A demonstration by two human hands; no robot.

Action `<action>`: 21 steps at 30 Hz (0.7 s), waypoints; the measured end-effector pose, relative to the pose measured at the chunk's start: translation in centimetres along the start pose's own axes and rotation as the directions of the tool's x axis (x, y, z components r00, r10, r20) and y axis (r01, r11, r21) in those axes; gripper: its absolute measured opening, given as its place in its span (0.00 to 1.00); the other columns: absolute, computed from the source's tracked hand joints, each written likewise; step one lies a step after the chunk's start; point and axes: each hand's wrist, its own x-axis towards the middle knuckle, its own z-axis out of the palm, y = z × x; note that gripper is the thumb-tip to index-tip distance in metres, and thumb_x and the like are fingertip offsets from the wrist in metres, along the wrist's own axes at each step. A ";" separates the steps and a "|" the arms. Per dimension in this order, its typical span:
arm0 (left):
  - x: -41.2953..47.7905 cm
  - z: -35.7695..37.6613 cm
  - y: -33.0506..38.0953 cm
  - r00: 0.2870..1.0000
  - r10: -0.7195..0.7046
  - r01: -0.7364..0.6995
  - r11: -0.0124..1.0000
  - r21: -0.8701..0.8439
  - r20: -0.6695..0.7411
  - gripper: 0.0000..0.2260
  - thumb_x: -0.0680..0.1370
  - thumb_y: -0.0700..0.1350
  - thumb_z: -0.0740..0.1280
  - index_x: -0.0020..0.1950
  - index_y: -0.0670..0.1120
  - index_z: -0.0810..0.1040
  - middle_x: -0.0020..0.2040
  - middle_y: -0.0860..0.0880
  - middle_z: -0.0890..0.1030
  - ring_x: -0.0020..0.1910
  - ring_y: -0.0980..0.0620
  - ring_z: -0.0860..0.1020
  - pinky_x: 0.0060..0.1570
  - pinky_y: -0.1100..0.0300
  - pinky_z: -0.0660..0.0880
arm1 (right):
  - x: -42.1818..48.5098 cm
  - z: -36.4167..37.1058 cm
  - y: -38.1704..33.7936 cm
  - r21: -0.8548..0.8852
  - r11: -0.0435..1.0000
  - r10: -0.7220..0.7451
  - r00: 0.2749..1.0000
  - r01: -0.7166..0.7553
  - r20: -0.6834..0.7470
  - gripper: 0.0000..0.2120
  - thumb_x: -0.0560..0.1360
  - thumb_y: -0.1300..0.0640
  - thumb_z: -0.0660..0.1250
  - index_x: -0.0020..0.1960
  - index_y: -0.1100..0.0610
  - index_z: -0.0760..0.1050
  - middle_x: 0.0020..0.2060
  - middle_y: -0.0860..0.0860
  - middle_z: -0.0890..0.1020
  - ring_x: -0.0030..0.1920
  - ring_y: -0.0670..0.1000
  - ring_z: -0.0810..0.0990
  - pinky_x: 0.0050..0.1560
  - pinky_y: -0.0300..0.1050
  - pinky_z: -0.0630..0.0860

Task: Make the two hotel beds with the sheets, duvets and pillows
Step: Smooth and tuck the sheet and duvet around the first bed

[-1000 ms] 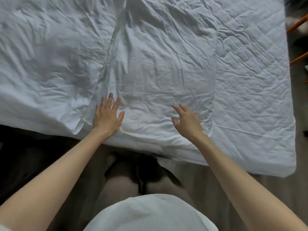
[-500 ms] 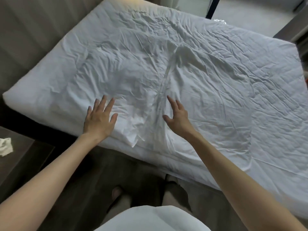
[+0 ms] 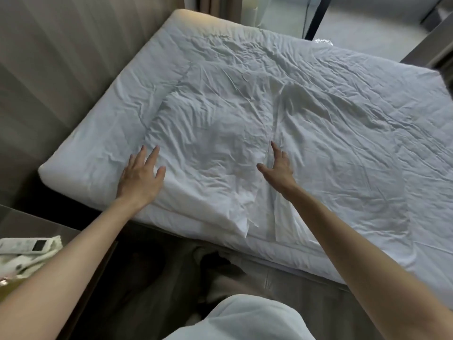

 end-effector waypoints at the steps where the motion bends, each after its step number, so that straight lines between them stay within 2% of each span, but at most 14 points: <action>1: 0.8 -0.1 0.1 1.000 0.005 -0.005 1.000 -0.002 0.004 0.26 0.83 0.55 0.52 0.79 0.54 0.49 0.80 0.48 0.48 0.78 0.44 0.47 0.75 0.47 0.50 | 0.8 0.1 0.0 0.009 1.000 0.009 1.000 -0.009 -0.011 0.37 0.77 0.51 0.66 0.79 0.45 0.48 0.77 0.57 0.53 0.77 0.57 0.52 0.76 0.59 0.52; 7: 10.1 0.0 1.4 0.995 0.082 -0.083 0.996 0.036 0.051 0.25 0.83 0.54 0.53 0.79 0.57 0.49 0.80 0.50 0.48 0.78 0.45 0.48 0.75 0.45 0.52 | 8.9 1.7 -0.6 0.156 0.982 0.119 0.991 -0.109 -0.053 0.37 0.76 0.48 0.67 0.79 0.48 0.51 0.77 0.54 0.56 0.77 0.56 0.54 0.75 0.59 0.55; 11: 17.3 1.4 3.0 0.980 0.138 -0.147 0.987 0.059 0.141 0.25 0.83 0.53 0.53 0.78 0.59 0.48 0.80 0.52 0.45 0.78 0.48 0.45 0.75 0.47 0.51 | 15.7 3.2 -0.2 0.232 0.949 0.236 0.968 -0.212 -0.083 0.36 0.77 0.45 0.66 0.79 0.49 0.51 0.78 0.52 0.55 0.77 0.56 0.54 0.75 0.55 0.55; 16: 26.2 4.0 5.0 0.943 0.240 -0.269 0.958 0.104 0.230 0.25 0.83 0.53 0.52 0.79 0.58 0.47 0.80 0.52 0.42 0.78 0.48 0.43 0.76 0.48 0.48 | 22.9 5.0 1.6 0.278 0.900 0.383 0.914 -0.335 -0.137 0.38 0.76 0.42 0.66 0.78 0.44 0.50 0.77 0.57 0.53 0.75 0.60 0.56 0.72 0.58 0.57; 19: 30.3 5.8 6.1 0.928 0.276 -0.320 0.935 0.154 0.252 0.25 0.83 0.52 0.52 0.79 0.59 0.46 0.79 0.53 0.41 0.78 0.47 0.41 0.74 0.47 0.49 | 26.4 6.1 3.2 0.299 0.877 0.429 0.893 -0.376 -0.134 0.39 0.74 0.39 0.67 0.78 0.44 0.51 0.77 0.55 0.52 0.76 0.59 0.52 0.73 0.58 0.54; 21: 32.9 7.2 6.7 0.921 0.285 -0.337 0.925 0.174 0.267 0.26 0.83 0.52 0.52 0.79 0.59 0.45 0.79 0.53 0.41 0.78 0.46 0.41 0.74 0.46 0.50 | 28.4 6.6 4.4 0.333 0.859 0.446 0.888 -0.389 -0.113 0.40 0.73 0.39 0.68 0.78 0.44 0.51 0.77 0.54 0.53 0.76 0.58 0.54 0.73 0.57 0.56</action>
